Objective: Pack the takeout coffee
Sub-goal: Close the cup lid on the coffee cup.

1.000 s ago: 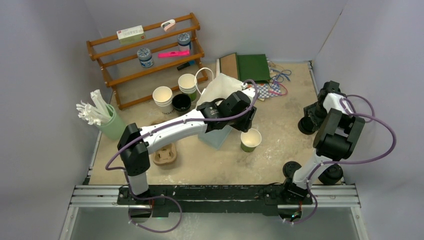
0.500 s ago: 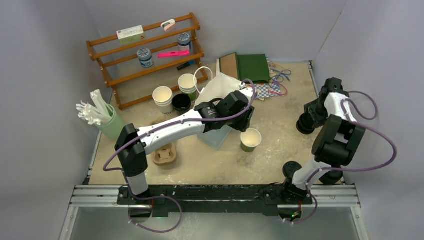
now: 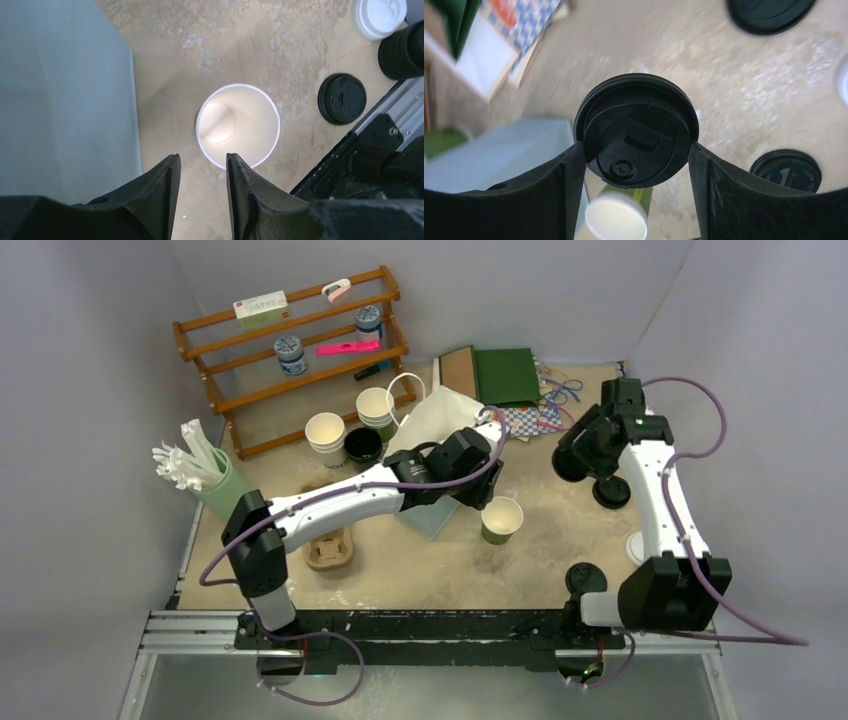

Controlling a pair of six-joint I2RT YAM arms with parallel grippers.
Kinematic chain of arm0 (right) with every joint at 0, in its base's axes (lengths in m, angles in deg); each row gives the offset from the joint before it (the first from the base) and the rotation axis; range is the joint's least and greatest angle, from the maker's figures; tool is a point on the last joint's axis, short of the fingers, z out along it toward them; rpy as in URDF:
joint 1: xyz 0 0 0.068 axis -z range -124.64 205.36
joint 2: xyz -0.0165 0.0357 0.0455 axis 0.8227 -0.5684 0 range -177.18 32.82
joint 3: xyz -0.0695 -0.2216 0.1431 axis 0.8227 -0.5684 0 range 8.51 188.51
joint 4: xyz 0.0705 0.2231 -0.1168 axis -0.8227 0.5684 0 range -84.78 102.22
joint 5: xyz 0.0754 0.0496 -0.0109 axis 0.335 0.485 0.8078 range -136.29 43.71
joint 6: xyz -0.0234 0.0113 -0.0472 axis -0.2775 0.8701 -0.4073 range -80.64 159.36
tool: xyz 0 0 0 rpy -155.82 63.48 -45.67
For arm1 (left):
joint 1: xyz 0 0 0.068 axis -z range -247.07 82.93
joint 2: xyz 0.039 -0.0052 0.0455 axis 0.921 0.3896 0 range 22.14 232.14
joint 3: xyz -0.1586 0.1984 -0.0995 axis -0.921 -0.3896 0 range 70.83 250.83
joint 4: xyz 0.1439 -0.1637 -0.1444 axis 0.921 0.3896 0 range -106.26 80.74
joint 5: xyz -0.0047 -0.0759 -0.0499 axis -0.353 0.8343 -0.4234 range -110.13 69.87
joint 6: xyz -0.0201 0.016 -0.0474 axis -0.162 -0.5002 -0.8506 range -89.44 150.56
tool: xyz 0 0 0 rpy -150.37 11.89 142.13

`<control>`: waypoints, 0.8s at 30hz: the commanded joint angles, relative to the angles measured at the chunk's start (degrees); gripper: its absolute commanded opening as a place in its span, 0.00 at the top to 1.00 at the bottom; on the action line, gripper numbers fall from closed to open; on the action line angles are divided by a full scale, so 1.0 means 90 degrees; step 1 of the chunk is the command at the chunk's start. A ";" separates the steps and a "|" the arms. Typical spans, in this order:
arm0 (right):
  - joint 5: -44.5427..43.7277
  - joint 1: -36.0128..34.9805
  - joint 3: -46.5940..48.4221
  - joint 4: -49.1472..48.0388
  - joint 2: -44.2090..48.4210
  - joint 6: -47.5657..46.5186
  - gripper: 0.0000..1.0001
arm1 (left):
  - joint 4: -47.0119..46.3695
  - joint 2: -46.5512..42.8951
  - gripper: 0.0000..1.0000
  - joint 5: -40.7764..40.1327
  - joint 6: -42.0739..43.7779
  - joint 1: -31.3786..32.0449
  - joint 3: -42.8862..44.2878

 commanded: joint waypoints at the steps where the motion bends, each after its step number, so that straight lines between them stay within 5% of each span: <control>1: 0.0573 -0.0614 0.0007 0.0711 0.0769 -0.0458 0.39 | -0.0484 -0.0862 0.60 0.0232 0.0412 -0.0045 -0.0465; 13: 0.0545 -0.2537 -0.0273 0.1150 0.1481 -0.0837 0.39 | -0.0716 -0.1981 0.63 0.1256 0.0253 0.0258 -0.1598; 24: -0.0559 -0.4359 -0.0804 0.0628 0.1288 -0.1042 0.39 | -0.0384 -0.3452 0.65 0.0200 -0.0510 0.1310 -0.3068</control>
